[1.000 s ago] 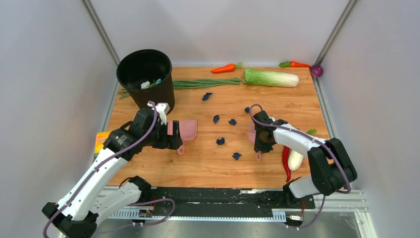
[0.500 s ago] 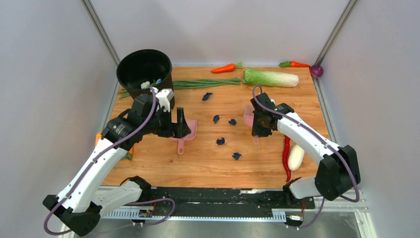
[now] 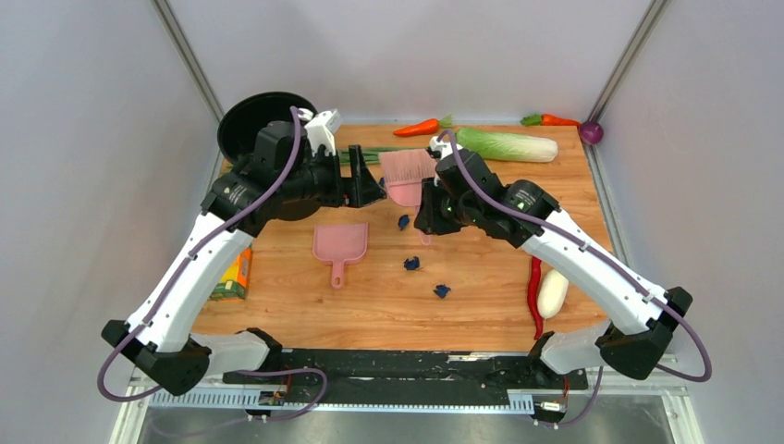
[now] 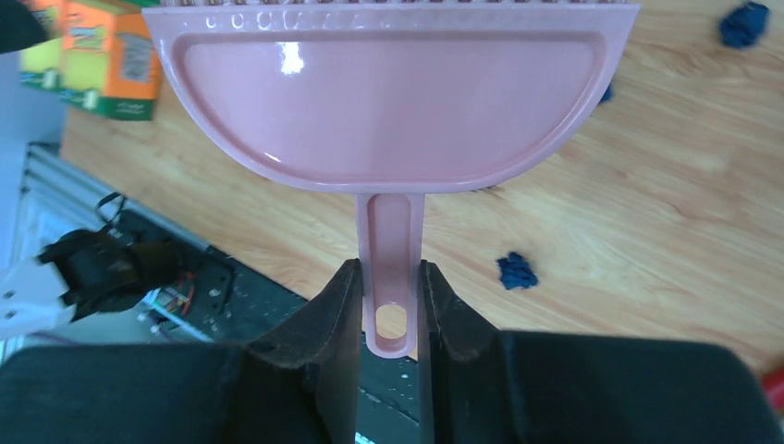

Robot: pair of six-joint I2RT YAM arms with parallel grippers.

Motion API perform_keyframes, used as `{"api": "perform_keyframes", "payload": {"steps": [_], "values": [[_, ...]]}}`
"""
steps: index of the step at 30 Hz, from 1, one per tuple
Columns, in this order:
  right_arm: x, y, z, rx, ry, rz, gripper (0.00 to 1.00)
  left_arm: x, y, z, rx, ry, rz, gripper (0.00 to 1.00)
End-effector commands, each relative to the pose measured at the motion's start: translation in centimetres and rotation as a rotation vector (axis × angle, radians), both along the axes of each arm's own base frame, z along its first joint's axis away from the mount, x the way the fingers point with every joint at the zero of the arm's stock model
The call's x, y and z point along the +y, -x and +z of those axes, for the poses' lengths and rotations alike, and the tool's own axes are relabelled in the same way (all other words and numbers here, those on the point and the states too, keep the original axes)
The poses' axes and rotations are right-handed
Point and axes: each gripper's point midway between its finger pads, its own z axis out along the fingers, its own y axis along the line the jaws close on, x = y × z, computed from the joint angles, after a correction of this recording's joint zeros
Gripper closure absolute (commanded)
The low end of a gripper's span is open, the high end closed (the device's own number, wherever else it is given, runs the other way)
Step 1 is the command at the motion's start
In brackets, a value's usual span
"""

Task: Sweep away the paper scraps from the table

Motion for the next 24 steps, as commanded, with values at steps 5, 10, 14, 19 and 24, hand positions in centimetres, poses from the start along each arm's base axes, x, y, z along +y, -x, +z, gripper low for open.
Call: {"api": "perform_keyframes", "payload": {"steps": [5,10,14,19,24], "values": [[4.9,2.7,4.9,-0.109,-0.077,0.167,1.0,0.0,-0.7,2.2,-0.055,0.0,0.007,0.07],[5.8,2.9,5.4,-0.123,-0.088,0.178,1.0,0.0,-0.5,2.3,-0.047,0.01,0.006,0.27],[5.8,2.7,6.6,-0.159,-0.109,0.178,1.0,0.0,0.2,1.8,-0.018,0.013,-0.004,0.55],[5.8,2.7,7.9,-0.197,-0.134,0.202,1.0,-0.4,0.5,1.9,0.004,0.032,-0.016,0.7],[5.5,3.2,8.9,-0.22,-0.164,0.217,1.0,-0.8,0.5,2.4,0.015,0.062,-0.024,0.98]]}}
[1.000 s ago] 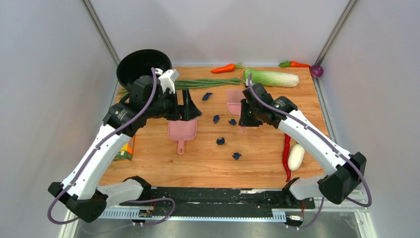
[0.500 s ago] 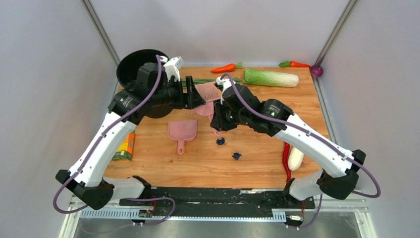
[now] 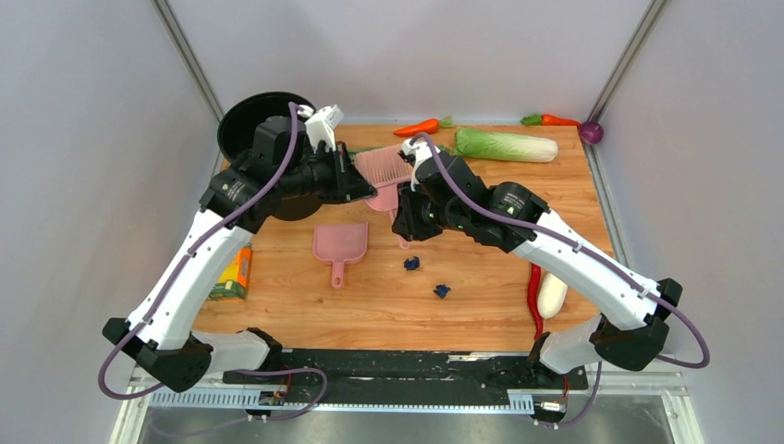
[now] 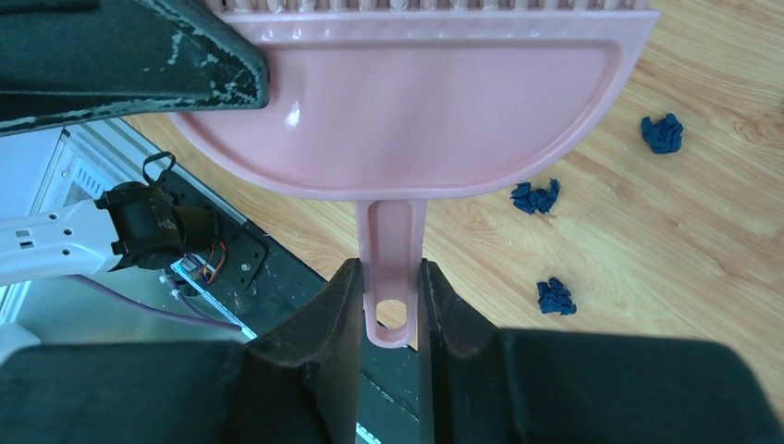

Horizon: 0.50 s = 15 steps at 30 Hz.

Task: Sweep away the paper scraps from the table

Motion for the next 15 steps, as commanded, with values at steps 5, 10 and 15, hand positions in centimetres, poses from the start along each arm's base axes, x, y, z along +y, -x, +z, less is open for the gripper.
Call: {"api": "perform_keyframes", "payload": {"steps": [5,10,15], "values": [[-1.1,-0.2,5.6,-0.143,-0.139,-0.024,0.16,-0.3,1.0,3.8,-0.051,0.094,-0.012,1.0],[-2.8,-0.9,11.7,-0.231,-0.344,-0.153,0.0,0.8,1.5,9.4,-0.165,0.219,0.05,1.0],[-3.8,-1.6,17.2,-0.242,-0.615,-0.211,0.0,3.5,1.9,15.6,-0.285,0.394,0.177,1.0]]}}
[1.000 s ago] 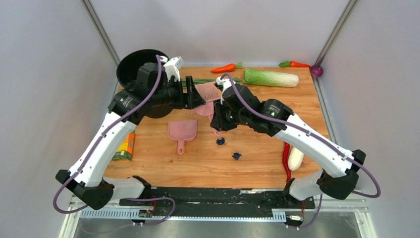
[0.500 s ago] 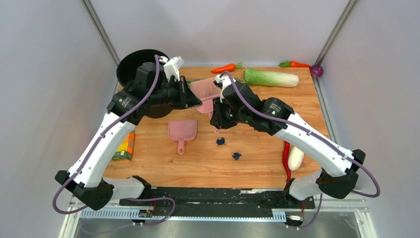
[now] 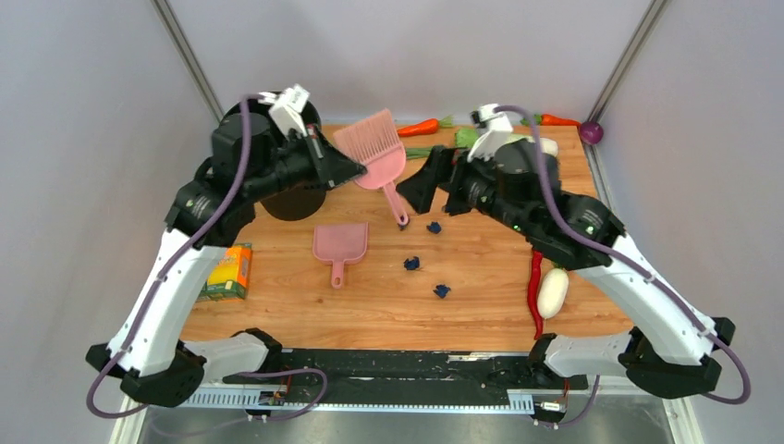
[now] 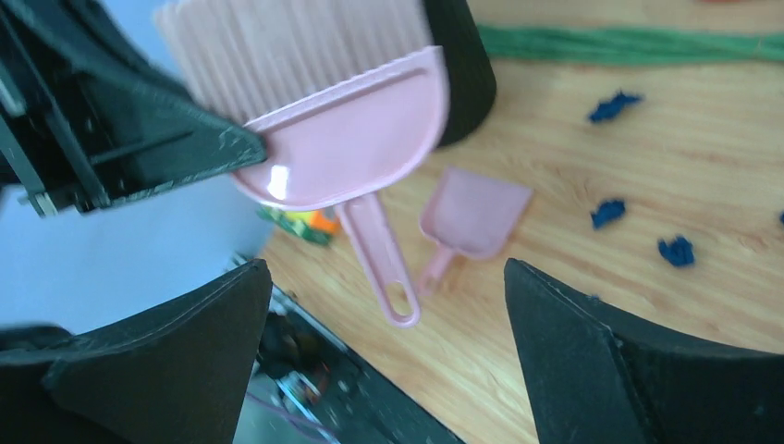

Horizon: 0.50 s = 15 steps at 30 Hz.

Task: Sweep away the paper scraps from the table

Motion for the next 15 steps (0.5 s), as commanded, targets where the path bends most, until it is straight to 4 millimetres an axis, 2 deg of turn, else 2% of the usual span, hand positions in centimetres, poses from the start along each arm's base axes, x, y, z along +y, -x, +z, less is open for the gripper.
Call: {"api": "perform_keyframes", "payload": {"steps": [1,5,6,8,9,10,11,12,15], "values": [[-1.1,-1.1,8.1,-0.072,-0.349,-0.079,0.0,3.3,1.8,11.4,-0.264,0.283,0.12,1.0],[-2.4,-1.0,11.2,-0.074,-0.581,-0.113,0.0,5.6,2.9,15.7,-0.372,0.452,0.211,1.0],[-2.7,-0.8,12.0,-0.079,-0.642,-0.116,0.03,6.3,3.8,16.6,-0.383,0.507,0.218,1.0],[-2.9,-0.3,13.3,-0.083,-0.75,-0.093,0.08,6.5,3.8,17.5,-0.396,0.615,0.227,1.0],[-2.5,0.2,14.2,-0.108,-0.794,-0.042,0.1,6.7,4.3,18.7,-0.43,0.67,0.216,1.0],[-1.9,0.8,14.8,-0.127,-0.825,0.014,0.11,6.5,4.3,18.7,-0.417,0.703,0.205,1.0],[-1.5,1.1,15.5,-0.139,-0.856,0.053,0.13,6.7,4.7,19.6,-0.444,0.735,0.192,1.0],[-1.0,1.2,15.6,-0.136,-0.866,0.079,0.14,6.8,4.6,19.7,-0.427,0.752,0.2,1.0],[0.3,2.6,17.7,-0.203,-0.914,0.215,0.19,7.2,4.6,20.2,-0.411,0.801,0.221,1.0]]}}
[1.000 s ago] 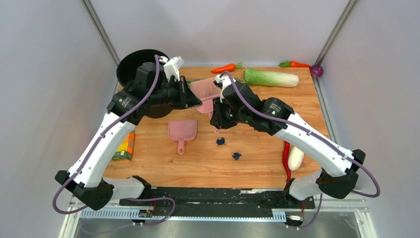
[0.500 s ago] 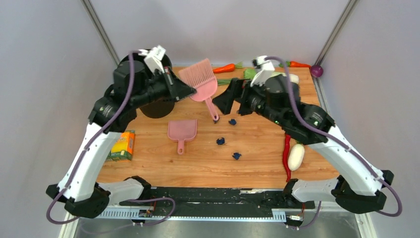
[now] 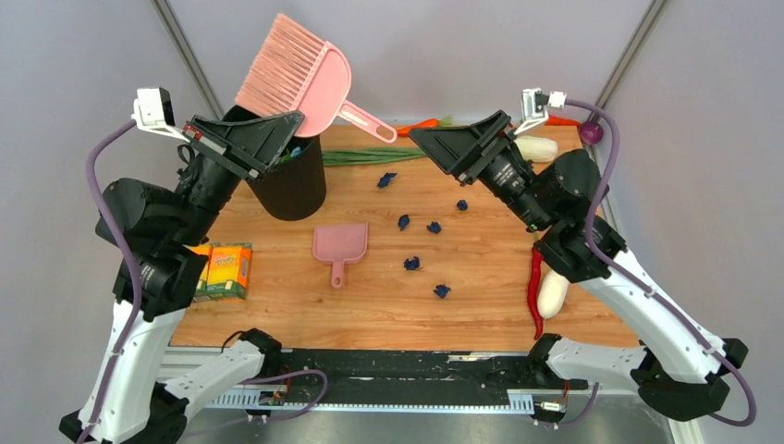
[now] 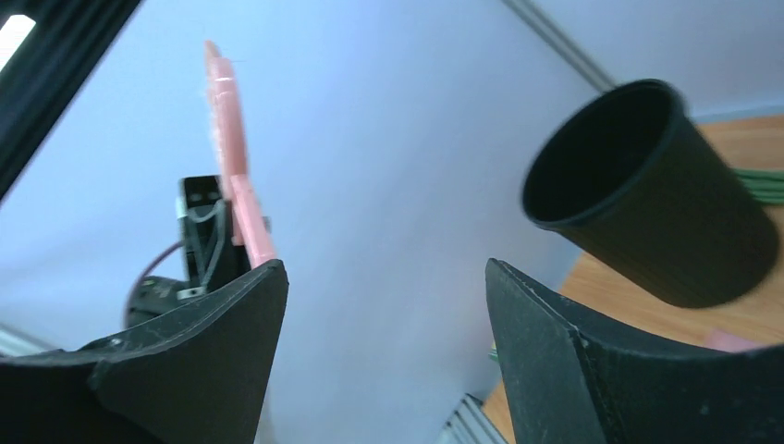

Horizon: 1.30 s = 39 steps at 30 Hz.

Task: Sweep away the paper scraps from the table

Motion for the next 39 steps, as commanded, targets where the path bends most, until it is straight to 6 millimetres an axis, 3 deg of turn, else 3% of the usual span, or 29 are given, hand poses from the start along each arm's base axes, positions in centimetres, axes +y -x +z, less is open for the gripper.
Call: {"api": "perform_keyframes", "payload": {"steps": [1,8,15,22,30,39], "values": [[1.5,3.0,6.2,-0.198,-0.197,0.185,0.2,0.7,-0.6,2.7,-0.019,0.166,-0.002,1.0],[3.3,3.9,7.9,-0.278,-0.243,0.286,0.27,1.2,-0.9,2.8,0.024,0.19,0.021,1.0],[3.9,3.7,8.3,-0.29,-0.249,0.299,0.45,1.0,-0.8,2.5,0.028,0.185,0.009,1.0],[4.3,3.3,8.5,-0.268,-0.264,0.309,0.46,1.2,-0.3,2.3,0.018,0.127,0.029,1.0],[4.7,2.9,8.4,-0.248,-0.26,0.312,0.57,1.0,0.2,2.2,-0.015,0.11,0.012,1.0],[5.2,2.7,8.5,-0.25,-0.258,0.31,0.6,0.9,0.3,1.7,-0.02,0.094,0.013,1.0]]}}
